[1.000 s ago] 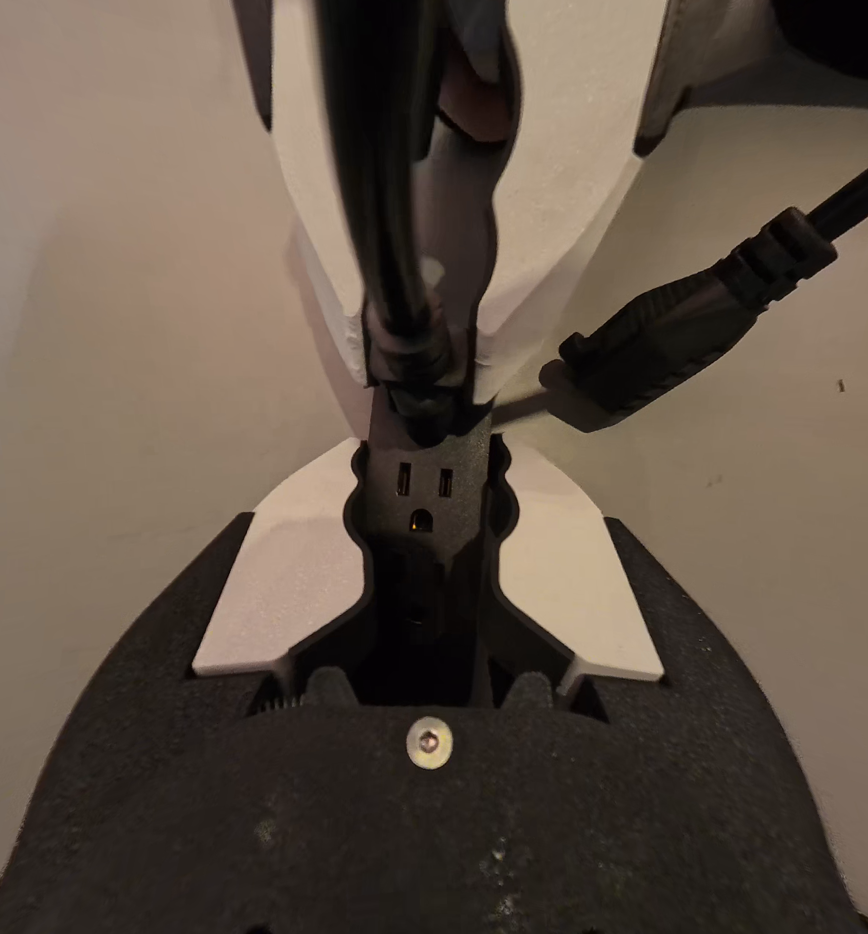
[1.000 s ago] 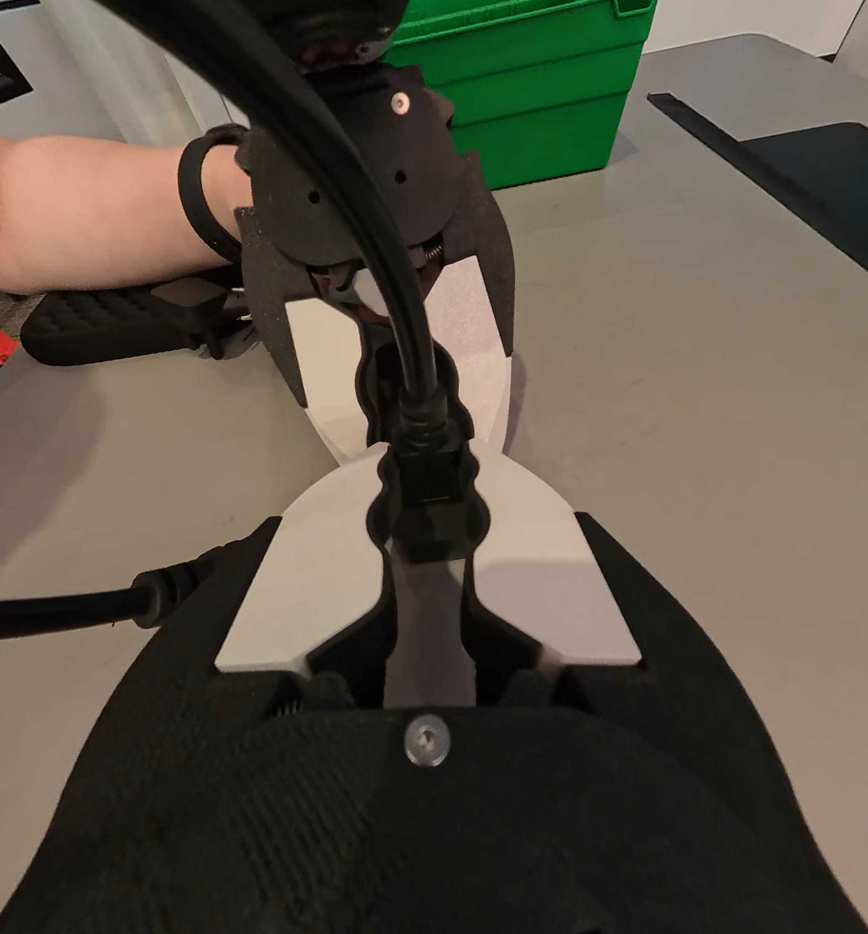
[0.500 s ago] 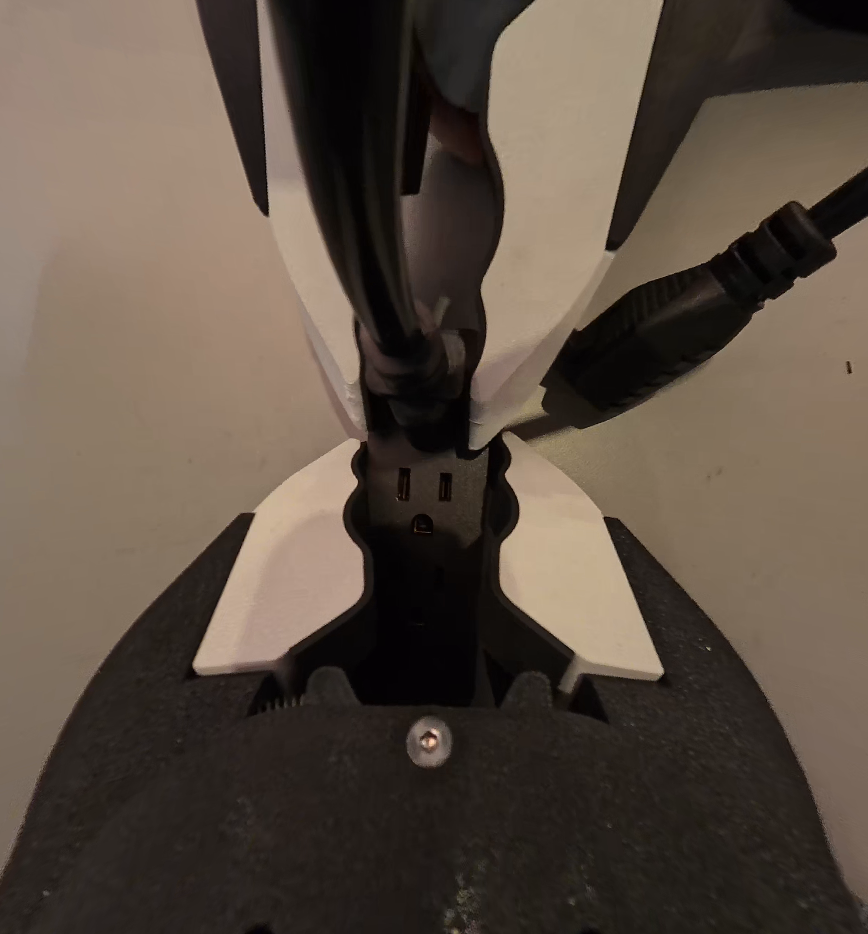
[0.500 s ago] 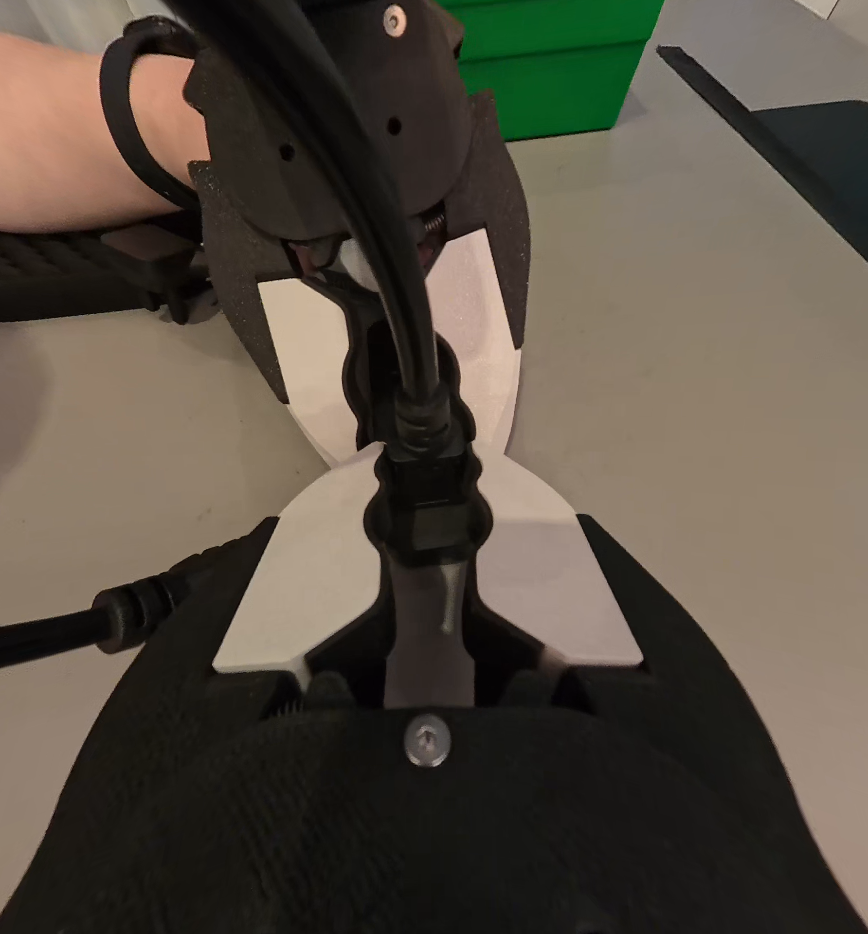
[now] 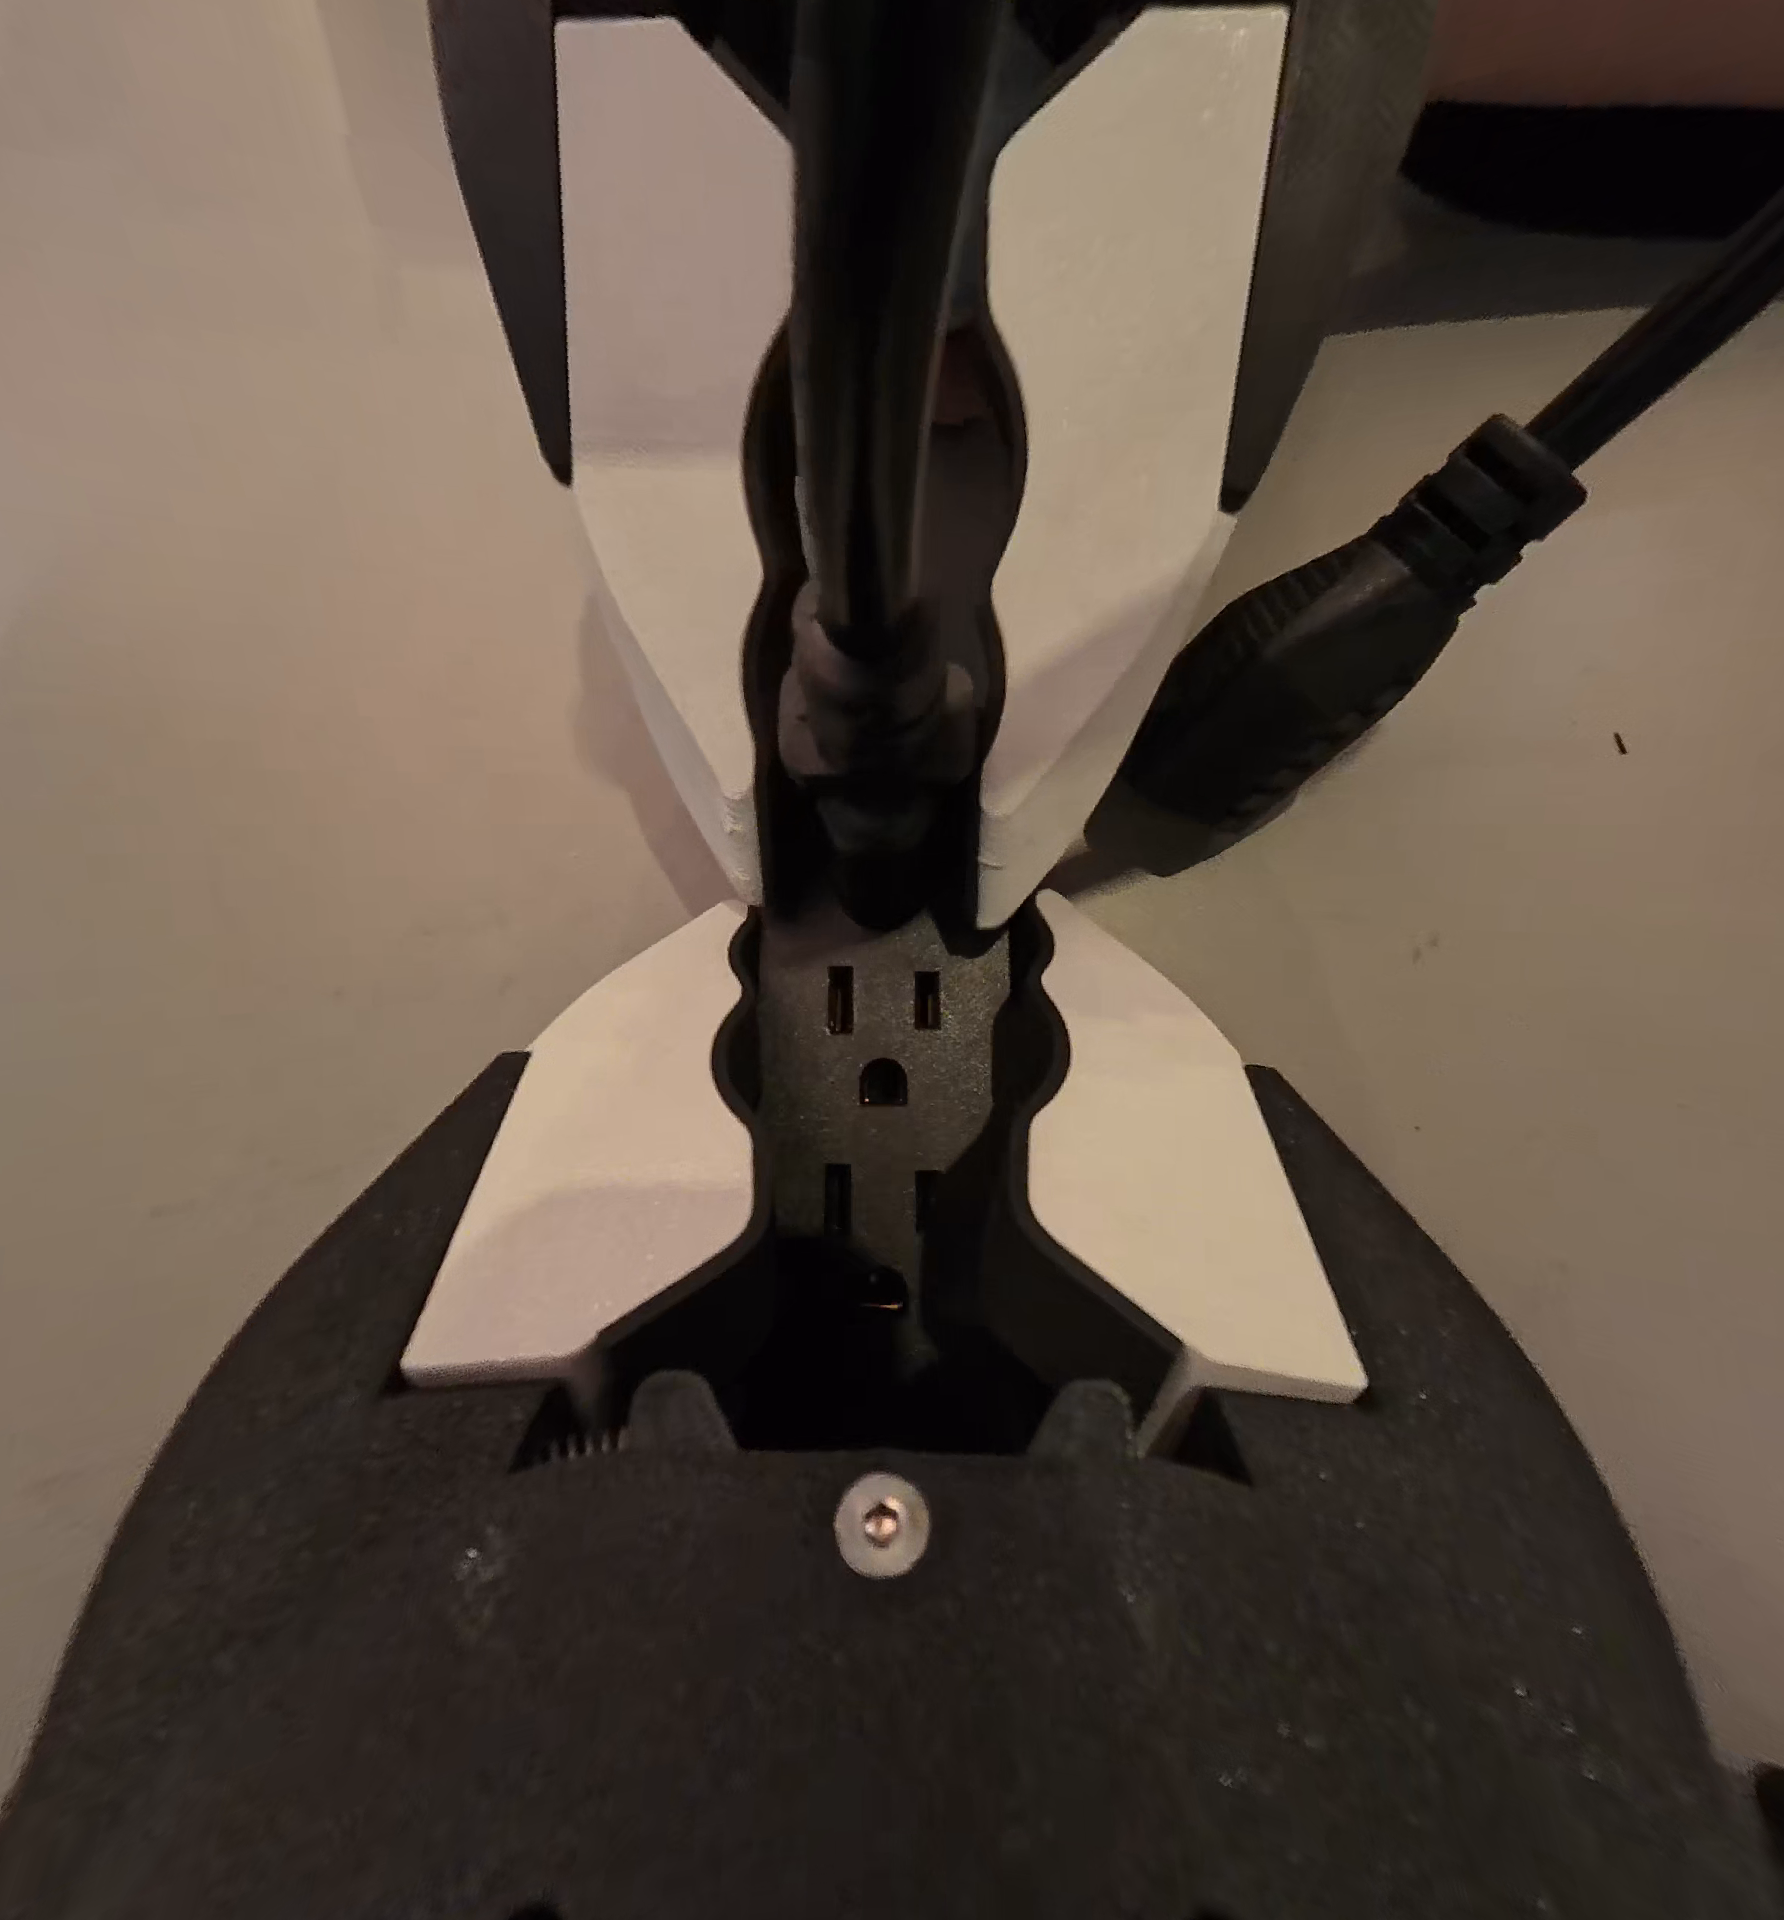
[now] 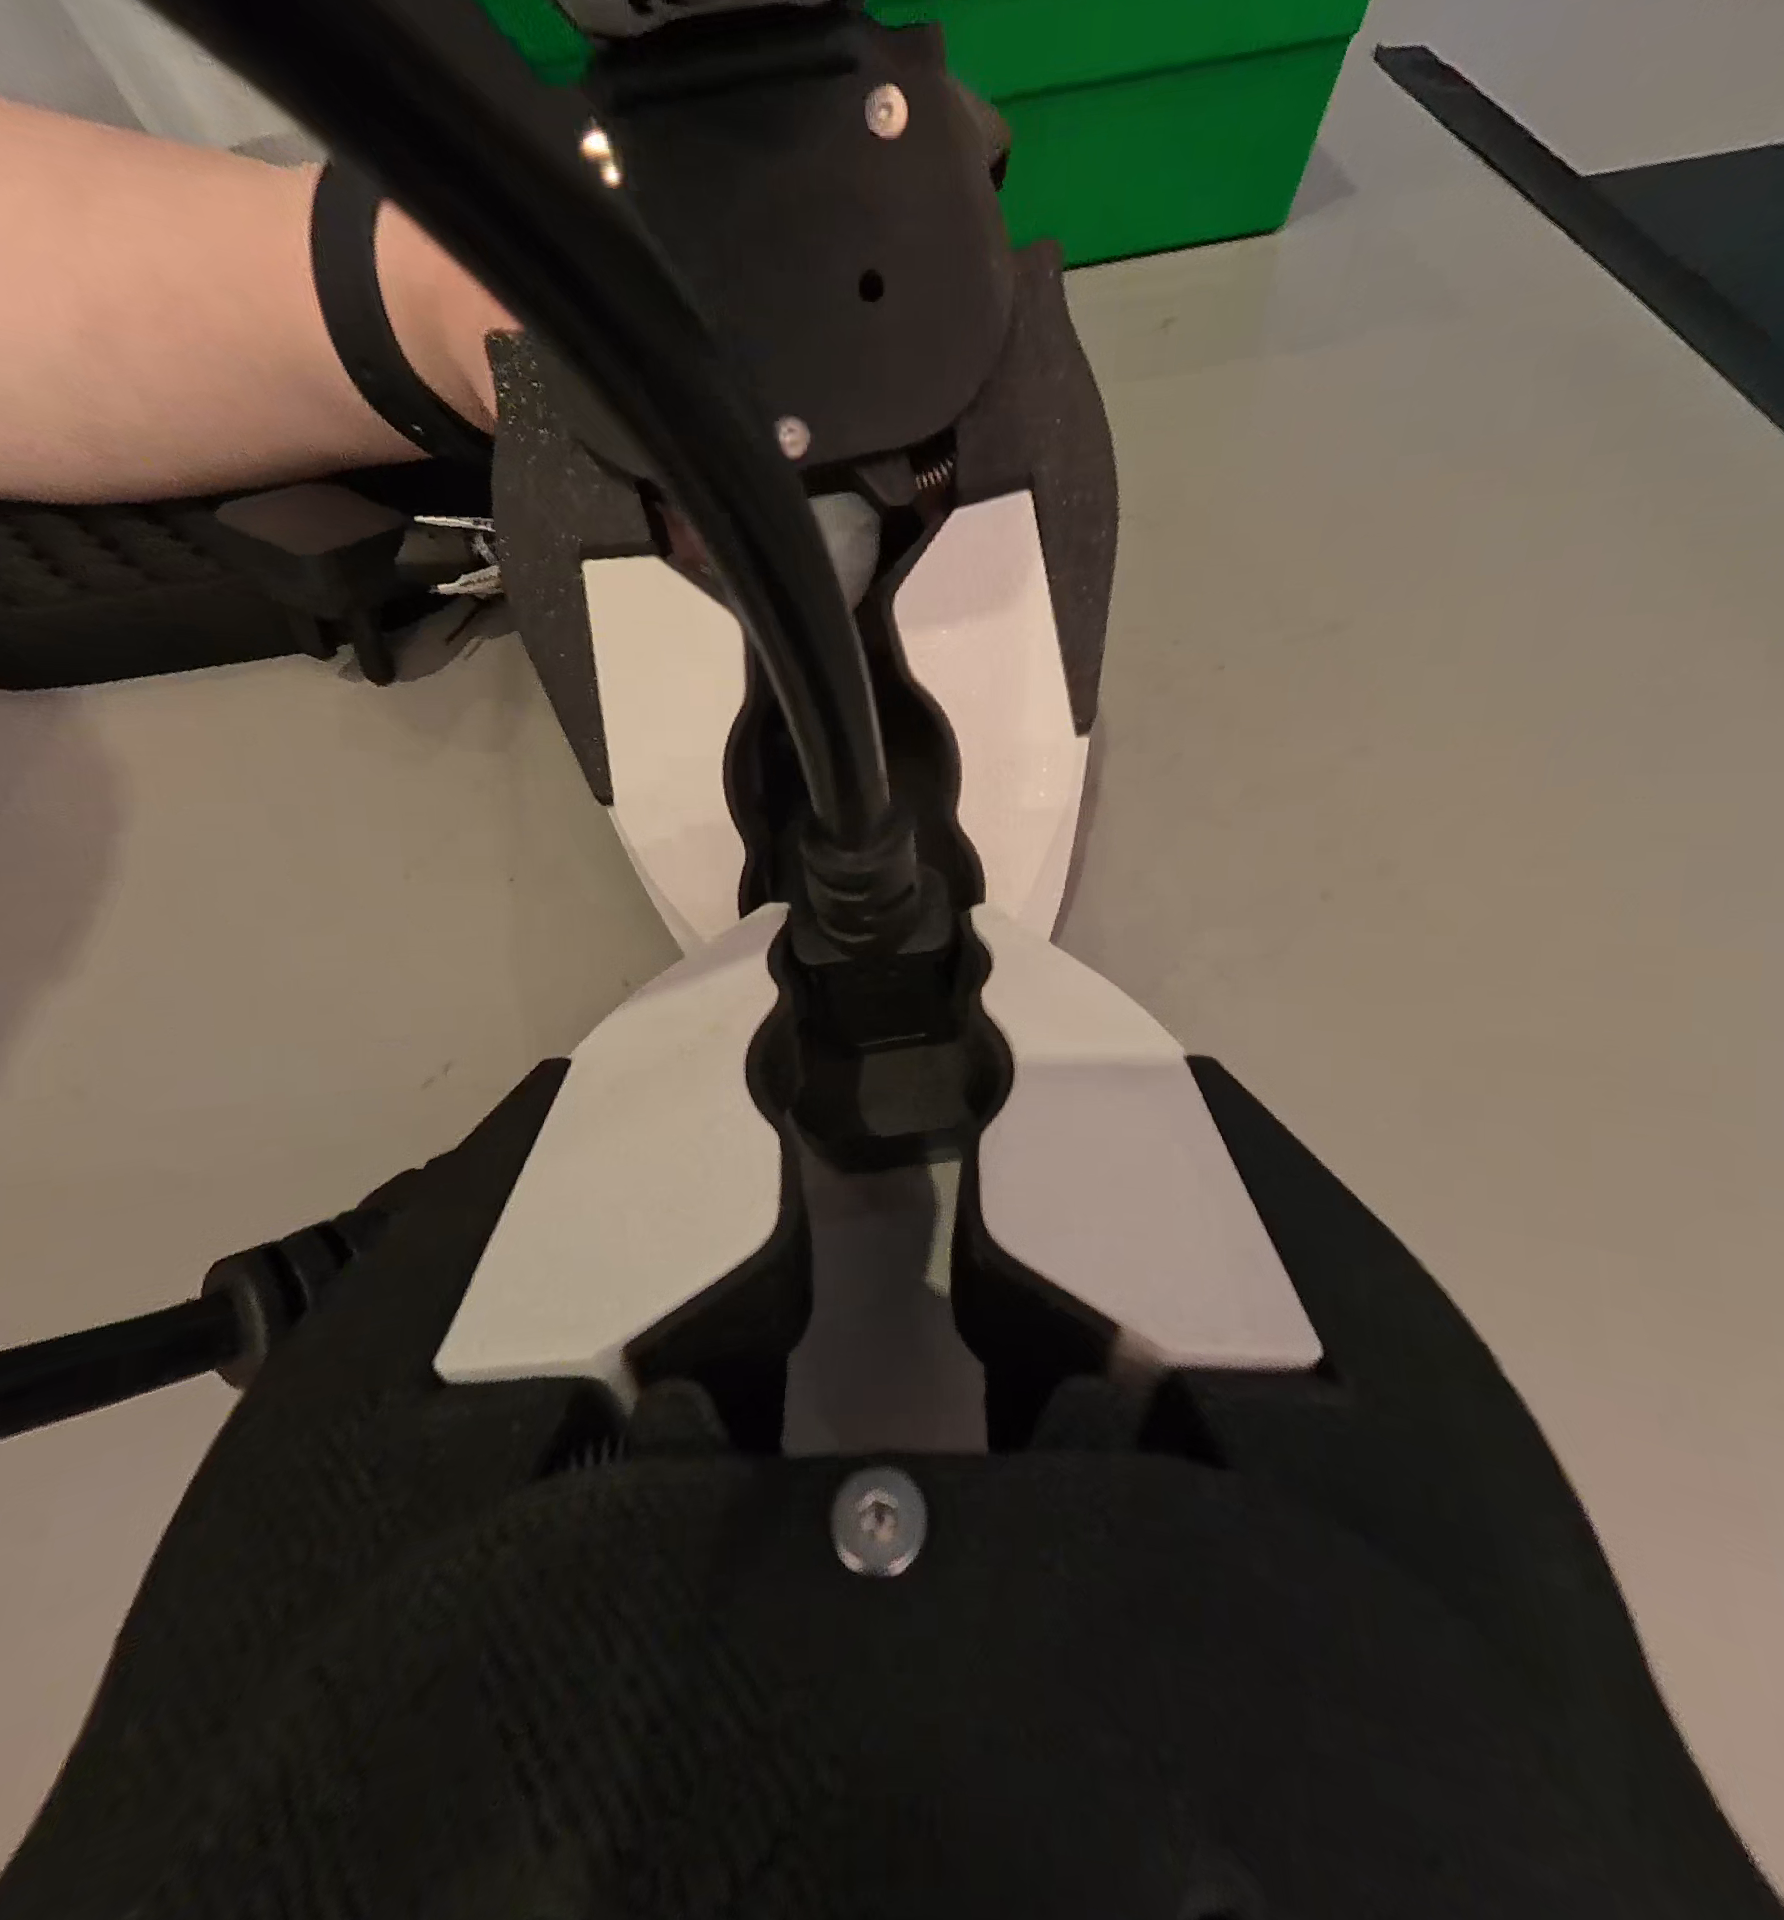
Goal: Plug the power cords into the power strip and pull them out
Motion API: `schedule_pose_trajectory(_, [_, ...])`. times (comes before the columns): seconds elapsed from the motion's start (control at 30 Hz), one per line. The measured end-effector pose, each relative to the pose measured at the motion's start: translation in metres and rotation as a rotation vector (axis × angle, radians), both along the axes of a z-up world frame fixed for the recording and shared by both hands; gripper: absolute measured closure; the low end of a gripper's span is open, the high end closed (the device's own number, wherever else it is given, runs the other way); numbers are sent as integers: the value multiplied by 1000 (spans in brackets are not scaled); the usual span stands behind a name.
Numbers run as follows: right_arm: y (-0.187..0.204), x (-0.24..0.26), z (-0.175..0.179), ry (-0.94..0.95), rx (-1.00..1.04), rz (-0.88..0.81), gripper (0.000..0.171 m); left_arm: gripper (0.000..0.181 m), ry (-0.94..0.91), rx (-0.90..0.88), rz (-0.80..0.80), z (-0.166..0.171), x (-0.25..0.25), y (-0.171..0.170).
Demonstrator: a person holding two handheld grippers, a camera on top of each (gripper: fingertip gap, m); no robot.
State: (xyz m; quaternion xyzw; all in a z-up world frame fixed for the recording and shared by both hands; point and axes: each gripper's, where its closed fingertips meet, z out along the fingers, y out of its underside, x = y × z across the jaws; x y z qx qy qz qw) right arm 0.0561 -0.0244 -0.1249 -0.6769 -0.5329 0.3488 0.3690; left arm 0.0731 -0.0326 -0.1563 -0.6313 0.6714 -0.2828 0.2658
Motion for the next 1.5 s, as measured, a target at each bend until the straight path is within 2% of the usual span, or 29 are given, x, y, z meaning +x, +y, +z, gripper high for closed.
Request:
schedule_pose_trajectory(0.43, [-2,-1,0,-5,39,1,145,137,-2,-3,-30,0,1,-3])
schedule_pose_trajectory(0.8, [-2,-1,-3,-12,-26,-28,143,136,5,-4,-28,-1,1,-3])
schedule_pose_trajectory(1.07, [-1,-5,-1,-113,86,-60,146,136,133,27,-7,-2,-3,-1])
schedule_pose_trajectory(1.23, [0,-4,-3,-198,107,-79,146,136,130,13,14,-3,-4,-1])
schedule_pose_trajectory(1.37, [-2,-1,-2,-61,16,-58,145,135,87,13,16,-3,-2,-1])
schedule_pose_trajectory(1.5, [-2,0,-1,-31,4,-45,145,135,104,-2,17,-2,-2,-2])
